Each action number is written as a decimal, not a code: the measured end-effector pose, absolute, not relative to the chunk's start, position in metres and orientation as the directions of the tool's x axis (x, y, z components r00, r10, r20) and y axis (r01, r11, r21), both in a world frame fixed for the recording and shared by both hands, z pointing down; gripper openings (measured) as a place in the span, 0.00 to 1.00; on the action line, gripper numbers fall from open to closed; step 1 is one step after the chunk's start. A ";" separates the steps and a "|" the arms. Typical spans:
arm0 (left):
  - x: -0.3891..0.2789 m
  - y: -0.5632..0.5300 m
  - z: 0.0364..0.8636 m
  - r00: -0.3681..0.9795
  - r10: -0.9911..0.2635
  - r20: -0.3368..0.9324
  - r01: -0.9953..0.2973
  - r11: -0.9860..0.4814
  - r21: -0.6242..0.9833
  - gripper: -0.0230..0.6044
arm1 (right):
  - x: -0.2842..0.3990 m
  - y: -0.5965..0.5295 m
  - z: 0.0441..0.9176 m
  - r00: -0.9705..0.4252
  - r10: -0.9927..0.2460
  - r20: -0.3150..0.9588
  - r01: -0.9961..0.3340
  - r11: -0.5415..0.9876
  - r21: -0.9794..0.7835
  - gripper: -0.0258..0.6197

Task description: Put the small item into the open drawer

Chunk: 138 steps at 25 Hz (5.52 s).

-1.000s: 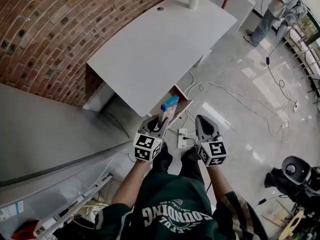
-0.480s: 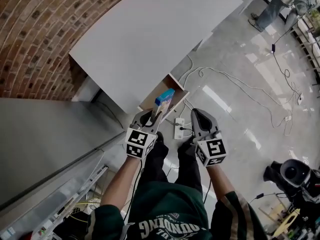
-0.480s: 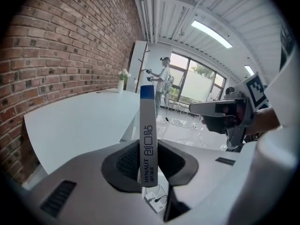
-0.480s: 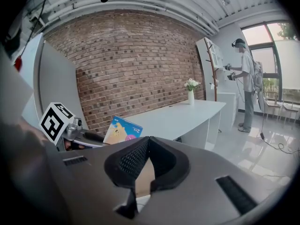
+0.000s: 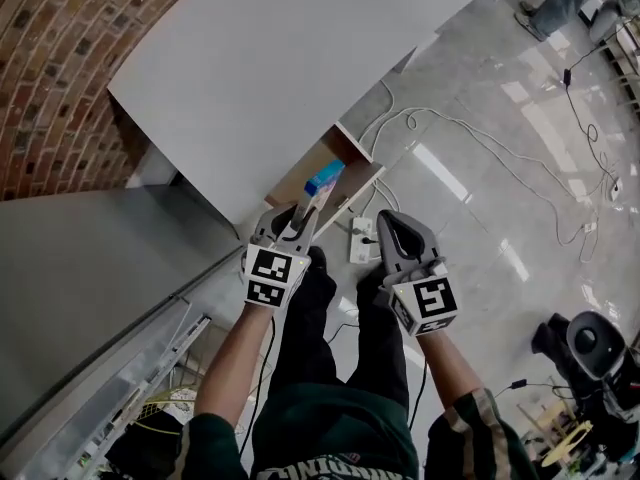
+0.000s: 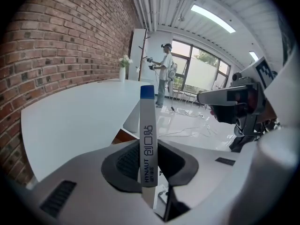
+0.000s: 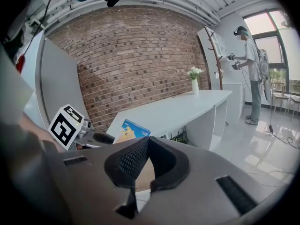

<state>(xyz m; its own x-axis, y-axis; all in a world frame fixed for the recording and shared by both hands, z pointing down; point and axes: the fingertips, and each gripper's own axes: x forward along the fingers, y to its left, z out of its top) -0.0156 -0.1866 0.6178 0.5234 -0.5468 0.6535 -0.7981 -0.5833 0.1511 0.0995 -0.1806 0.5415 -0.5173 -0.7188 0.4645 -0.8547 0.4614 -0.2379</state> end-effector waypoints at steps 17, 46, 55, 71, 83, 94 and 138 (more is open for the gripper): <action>-0.009 -0.204 0.734 0.439 -0.541 0.717 -0.824 -0.561 0.080 0.18 | 0.106 -0.185 0.636 -0.532 -0.706 0.468 -0.846 0.429 -0.316 0.08; 0.008 -0.228 0.878 0.300 -0.131 0.945 -0.729 -0.670 0.138 0.18 | 0.121 -0.160 0.696 -0.527 -0.663 0.532 -0.848 0.368 -0.381 0.08; 0.009 -0.223 0.898 0.271 -0.096 0.958 -0.713 -0.688 0.133 0.18 | 0.126 -0.161 0.704 -0.511 -0.663 0.546 -0.856 0.337 -0.392 0.08; 0.012 -0.235 0.909 0.229 -0.114 0.967 -0.687 -0.722 0.077 0.20 | 0.134 -0.159 0.715 -0.500 -0.670 0.548 -0.860 0.309 -0.407 0.08; -0.008 -0.244 0.902 0.218 -0.176 0.960 -0.735 -0.676 0.043 0.37 | 0.131 -0.158 0.716 -0.496 -0.667 0.557 -0.861 0.293 -0.416 0.08; -0.008 -0.254 0.861 0.216 -0.315 0.924 -0.737 -0.674 -0.058 0.37 | 0.126 -0.162 0.700 -0.485 -0.681 0.549 -0.866 0.282 -0.414 0.08; 0.023 -0.217 0.386 0.513 -0.692 0.508 -0.795 -0.607 -0.024 0.06 | 0.117 -0.184 0.355 -0.465 -0.834 0.298 -0.884 0.419 -0.208 0.08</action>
